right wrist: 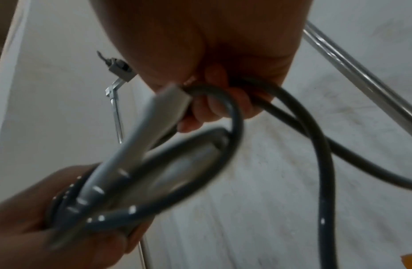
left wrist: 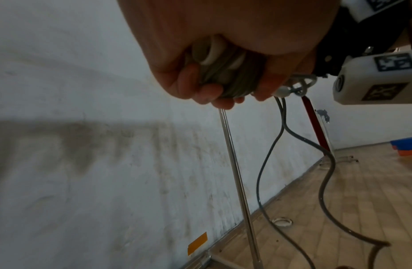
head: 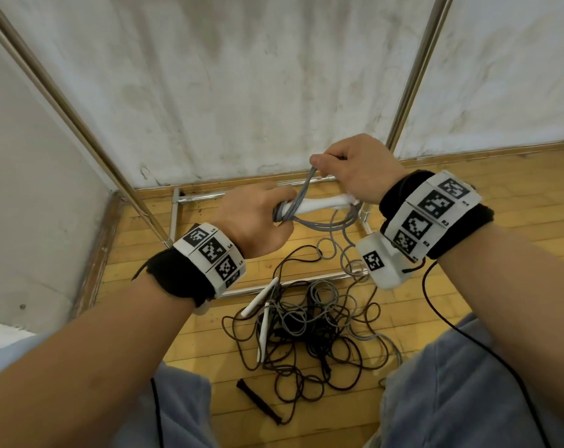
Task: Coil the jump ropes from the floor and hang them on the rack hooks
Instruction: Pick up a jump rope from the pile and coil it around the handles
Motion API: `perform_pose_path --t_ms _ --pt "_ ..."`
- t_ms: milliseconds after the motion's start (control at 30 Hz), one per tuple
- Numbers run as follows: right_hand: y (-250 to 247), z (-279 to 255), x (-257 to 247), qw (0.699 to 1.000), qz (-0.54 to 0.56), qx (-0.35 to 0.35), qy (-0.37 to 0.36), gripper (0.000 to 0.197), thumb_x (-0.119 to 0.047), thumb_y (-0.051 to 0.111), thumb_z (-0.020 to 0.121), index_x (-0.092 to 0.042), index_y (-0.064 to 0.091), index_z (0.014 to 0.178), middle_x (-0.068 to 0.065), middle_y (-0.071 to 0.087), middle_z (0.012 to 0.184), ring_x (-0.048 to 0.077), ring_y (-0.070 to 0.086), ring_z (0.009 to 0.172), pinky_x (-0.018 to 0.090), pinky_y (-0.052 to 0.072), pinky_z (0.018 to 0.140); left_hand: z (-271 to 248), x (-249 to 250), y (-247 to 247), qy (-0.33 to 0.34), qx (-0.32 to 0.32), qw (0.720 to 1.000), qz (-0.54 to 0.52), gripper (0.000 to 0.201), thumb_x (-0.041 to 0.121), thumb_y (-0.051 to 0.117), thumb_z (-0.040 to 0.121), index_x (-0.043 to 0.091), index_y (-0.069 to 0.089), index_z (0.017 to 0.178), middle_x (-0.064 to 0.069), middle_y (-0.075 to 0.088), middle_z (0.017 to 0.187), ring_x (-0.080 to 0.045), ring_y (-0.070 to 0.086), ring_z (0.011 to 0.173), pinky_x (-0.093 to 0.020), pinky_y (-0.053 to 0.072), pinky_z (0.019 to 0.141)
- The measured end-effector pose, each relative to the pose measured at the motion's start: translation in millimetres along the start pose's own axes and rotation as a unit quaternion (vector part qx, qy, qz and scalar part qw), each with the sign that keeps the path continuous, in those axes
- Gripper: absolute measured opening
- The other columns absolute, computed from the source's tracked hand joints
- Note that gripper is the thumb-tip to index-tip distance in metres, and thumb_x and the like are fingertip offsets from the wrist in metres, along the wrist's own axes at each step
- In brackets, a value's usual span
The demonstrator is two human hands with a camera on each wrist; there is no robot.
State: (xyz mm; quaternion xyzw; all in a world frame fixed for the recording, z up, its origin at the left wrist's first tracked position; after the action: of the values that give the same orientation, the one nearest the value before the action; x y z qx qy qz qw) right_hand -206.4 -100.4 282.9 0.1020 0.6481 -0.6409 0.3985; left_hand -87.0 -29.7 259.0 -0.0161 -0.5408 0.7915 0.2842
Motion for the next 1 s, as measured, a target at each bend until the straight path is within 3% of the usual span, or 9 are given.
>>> perform_pose_path --t_ms 100,200,300,333,433,533,667,800,1000 --pt "-1 0 6 0.997 0.062 -0.049 0.021 0.041 -0.046 0.056 0.089 -0.015 0.063 0.062 -0.01 0.032 0.038 0.007 0.028 0.037 0.014 0.025 0.038 2 6 -13 -0.005 0.002 0.998 -0.061 0.018 0.023 0.059 0.071 0.013 0.064 0.085 0.003 0.058 0.067 -0.022 0.05 0.057 -0.033 0.042 0.052" --pt "7 0 13 0.983 0.15 -0.1 0.044 0.035 -0.036 0.058 0.09 -0.01 0.062 0.067 -0.009 0.049 0.05 0.005 0.043 0.044 0.011 0.036 0.049 2 10 -20 -0.051 0.007 0.986 -0.159 0.011 0.026 0.062 0.071 0.023 0.056 0.081 0.01 0.053 0.063 -0.01 0.048 0.054 -0.027 0.039 0.051" --pt "25 -1 18 0.985 0.115 -0.112 0.06 0.021 -0.014 0.053 0.094 0.0 0.063 0.106 0.009 0.068 0.087 0.021 0.061 0.069 0.037 0.052 0.073 3 4 -28 -0.126 0.047 0.957 -0.257 0.016 0.027 0.065 0.069 0.03 0.053 0.079 0.01 0.051 0.062 -0.008 0.046 0.052 -0.021 0.037 0.049" --pt "33 -4 17 0.98 0.149 -0.114 0.063 0.019 -0.014 0.05 0.095 -0.003 0.065 0.095 0.011 0.067 0.077 0.026 0.057 0.059 0.043 0.049 0.062 4 1 -30 -0.145 0.058 0.95 -0.272 0.016 0.027 0.065 0.068 0.031 0.052 0.076 0.01 0.049 0.06 -0.006 0.045 0.051 -0.018 0.035 0.047" --pt "62 -12 12 0.952 0.258 -0.141 0.087 0.041 -0.036 0.047 0.095 -0.021 0.049 0.057 -0.01 0.041 0.043 0.009 0.028 0.039 0.024 0.025 0.043 3 -10 -29 -0.203 0.072 0.932 -0.291 0.018 0.032 0.063 0.067 0.019 0.058 0.077 0.002 0.054 0.061 -0.003 0.043 0.051 -0.018 0.035 0.048" --pt "83 -16 9 0.946 0.269 -0.161 0.089 0.047 -0.053 0.037 0.095 -0.021 0.048 0.062 -0.012 0.035 0.046 0.008 0.025 0.041 0.021 0.023 0.04 -2 -25 -25 -0.265 0.081 0.906 -0.32 0.035 0.036 0.061 0.068 0.004 0.061 0.081 -0.01 0.059 0.064 -0.016 0.045 0.053 -0.036 0.037 0.054" --pt "86 -18 -7 0.967 0.239 -0.083 0.038 0.035 -0.032 0.031 0.101 -0.016 0.049 0.076 -0.008 0.036 0.05 0.002 0.031 0.038 0.021 0.026 0.043 -3 -46 -21 -0.321 0.101 0.877 -0.341 0.026 0.036 0.059 0.069 0.01 0.059 0.071 -0.004 0.057 0.059 -0.019 0.045 0.05 -0.035 0.036 0.056" --pt "92 -23 -18 0.984 0.163 -0.073 -0.004 0.034 -0.025 0.034 0.101 -0.021 0.047 0.07 -0.006 0.043 0.059 0.008 0.039 0.052 0.028 0.03 0.058 -1 -55 -14 -0.323 0.089 0.895 -0.294 0.028 0.028 0.061 0.083 0.014 0.058 0.107 -0.003 0.062 0.082 -0.024 0.06 0.073 -0.034 0.045 0.068" --pt "89 -20 -9 0.994 0.064 -0.086 0.011 0.025 -0.025 0.039 0.099 -0.019 0.05 0.078 -0.003 0.055 0.073 0.016 0.049 0.069 0.028 0.037 0.059 5 -52 -15 -0.287 0.101 0.922 -0.241 0.013 0.027 0.059 0.085 0.016 0.052 0.086 -0.007 0.062 0.074 -0.018 0.054 0.063 -0.018 0.035 0.05"
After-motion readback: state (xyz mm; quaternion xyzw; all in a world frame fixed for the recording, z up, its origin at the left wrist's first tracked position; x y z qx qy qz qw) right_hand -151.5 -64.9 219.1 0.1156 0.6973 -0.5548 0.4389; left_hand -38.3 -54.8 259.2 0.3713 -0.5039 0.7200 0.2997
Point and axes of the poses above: each hand's wrist, its own z-axis towards the middle knuckle, its own y-axis out of the palm, x = y × z, the point moved 9 cm from there along z, towards the middle knuckle
